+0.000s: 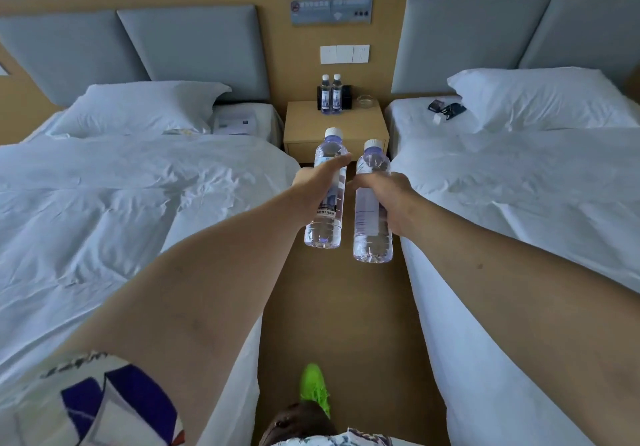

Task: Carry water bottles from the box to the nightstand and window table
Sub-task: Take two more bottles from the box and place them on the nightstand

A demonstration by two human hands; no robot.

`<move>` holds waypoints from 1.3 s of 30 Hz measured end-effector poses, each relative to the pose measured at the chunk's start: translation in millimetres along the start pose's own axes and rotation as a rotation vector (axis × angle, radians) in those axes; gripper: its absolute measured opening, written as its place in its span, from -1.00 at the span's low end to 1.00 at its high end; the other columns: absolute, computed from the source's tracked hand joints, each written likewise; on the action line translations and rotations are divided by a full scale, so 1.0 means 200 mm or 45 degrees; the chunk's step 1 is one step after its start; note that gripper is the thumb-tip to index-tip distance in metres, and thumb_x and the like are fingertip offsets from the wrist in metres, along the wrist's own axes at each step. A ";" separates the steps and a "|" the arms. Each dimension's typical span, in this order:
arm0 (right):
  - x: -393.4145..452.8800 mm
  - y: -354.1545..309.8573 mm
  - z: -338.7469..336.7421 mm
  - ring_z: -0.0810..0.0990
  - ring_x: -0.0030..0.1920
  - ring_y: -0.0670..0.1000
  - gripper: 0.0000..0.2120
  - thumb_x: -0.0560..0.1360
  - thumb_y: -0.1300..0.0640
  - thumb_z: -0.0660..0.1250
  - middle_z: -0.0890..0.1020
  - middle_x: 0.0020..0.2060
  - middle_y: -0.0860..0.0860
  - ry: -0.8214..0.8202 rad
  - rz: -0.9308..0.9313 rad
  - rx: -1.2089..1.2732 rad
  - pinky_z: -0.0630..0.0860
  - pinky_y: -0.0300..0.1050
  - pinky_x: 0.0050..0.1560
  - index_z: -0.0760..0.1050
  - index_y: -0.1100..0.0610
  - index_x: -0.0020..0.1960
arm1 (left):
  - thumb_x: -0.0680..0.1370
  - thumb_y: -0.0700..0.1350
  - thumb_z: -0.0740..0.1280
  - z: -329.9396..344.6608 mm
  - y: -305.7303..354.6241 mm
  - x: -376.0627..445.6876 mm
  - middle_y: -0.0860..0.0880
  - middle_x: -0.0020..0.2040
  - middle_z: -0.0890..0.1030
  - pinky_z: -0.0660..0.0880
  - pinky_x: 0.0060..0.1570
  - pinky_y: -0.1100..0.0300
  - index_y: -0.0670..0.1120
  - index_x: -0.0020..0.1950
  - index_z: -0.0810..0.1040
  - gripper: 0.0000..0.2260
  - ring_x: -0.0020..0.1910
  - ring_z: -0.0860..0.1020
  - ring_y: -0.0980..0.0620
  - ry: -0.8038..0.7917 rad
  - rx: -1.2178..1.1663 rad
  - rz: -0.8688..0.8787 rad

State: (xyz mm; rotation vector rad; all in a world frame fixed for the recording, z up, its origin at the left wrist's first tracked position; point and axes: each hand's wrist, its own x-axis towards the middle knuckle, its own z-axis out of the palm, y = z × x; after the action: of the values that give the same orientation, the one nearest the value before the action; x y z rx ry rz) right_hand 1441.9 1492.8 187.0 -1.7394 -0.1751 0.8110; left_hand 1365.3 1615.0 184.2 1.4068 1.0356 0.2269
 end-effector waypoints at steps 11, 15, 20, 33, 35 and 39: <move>0.87 -0.43 0.15 0.61 -0.24 0.07 -0.68 0.29 0.11 0.57 0.63 -0.25 0.04 0.008 0.015 0.081 0.52 -0.05 -0.18 0.62 0.09 0.01 | 0.36 0.35 0.51 -0.02 0.48 0.90 -0.02 -0.42 0.60 0.51 -0.33 0.19 -0.14 0.17 0.60 -0.36 -0.54 0.56 0.06 -0.051 0.013 -0.061; 1.24 -0.57 0.12 0.63 -0.14 0.12 -0.64 0.30 0.12 0.56 0.65 -0.16 0.11 -0.017 0.013 0.074 0.57 0.02 -0.06 0.60 0.13 0.06 | 0.29 0.39 0.51 0.07 0.63 1.24 -0.07 -0.24 0.68 0.50 -0.32 0.17 -0.09 0.09 0.57 -0.36 -0.37 0.65 0.01 0.014 0.027 -0.093; 1.73 -0.77 0.04 0.63 -0.09 0.14 -0.59 0.30 0.09 0.56 0.64 -0.11 0.13 -0.037 0.001 0.017 0.57 0.00 -0.11 0.55 0.11 0.10 | 0.26 0.44 0.50 0.22 0.86 1.62 -0.11 -0.10 0.68 0.54 -0.22 0.10 -0.04 0.11 0.51 -0.32 -0.18 0.68 -0.05 0.061 0.055 -0.049; 2.67 -1.25 -0.04 0.66 -0.09 0.08 -0.46 0.26 -0.19 0.63 0.69 -0.08 0.04 -0.094 0.022 -0.015 0.54 -0.07 -0.22 0.57 0.02 0.11 | 0.19 0.42 0.55 0.36 1.34 2.41 -0.02 -0.36 0.70 0.52 -0.43 0.24 -0.05 0.07 0.57 -0.31 -0.49 0.65 0.07 0.135 -0.112 -0.099; 2.79 -1.29 -0.01 0.66 -0.03 0.08 -0.41 0.25 -0.30 0.60 0.70 -0.04 0.03 -0.105 0.032 -0.009 0.57 -0.05 -0.14 0.57 0.01 0.12 | 0.24 0.40 0.55 0.36 1.37 2.54 -0.03 -0.35 0.71 0.54 -0.38 0.21 -0.05 0.09 0.57 -0.34 -0.43 0.68 0.03 0.113 -0.124 -0.102; 3.05 -1.38 0.06 0.73 -0.08 0.08 -0.35 0.32 -0.45 0.45 0.75 -0.09 0.06 -0.112 0.057 0.035 0.65 -0.01 -0.05 0.59 0.04 0.15 | 0.25 0.46 0.51 0.34 1.45 2.83 -0.05 -0.32 0.72 0.55 -0.41 0.22 -0.05 0.10 0.58 -0.31 -0.42 0.69 0.02 0.058 -0.123 -0.091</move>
State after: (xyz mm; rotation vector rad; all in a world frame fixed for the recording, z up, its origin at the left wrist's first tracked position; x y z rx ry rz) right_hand 1970.6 1903.2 172.9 -1.6884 -0.1836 0.9197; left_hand 1860.8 2018.9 168.5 1.2805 1.0962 0.2545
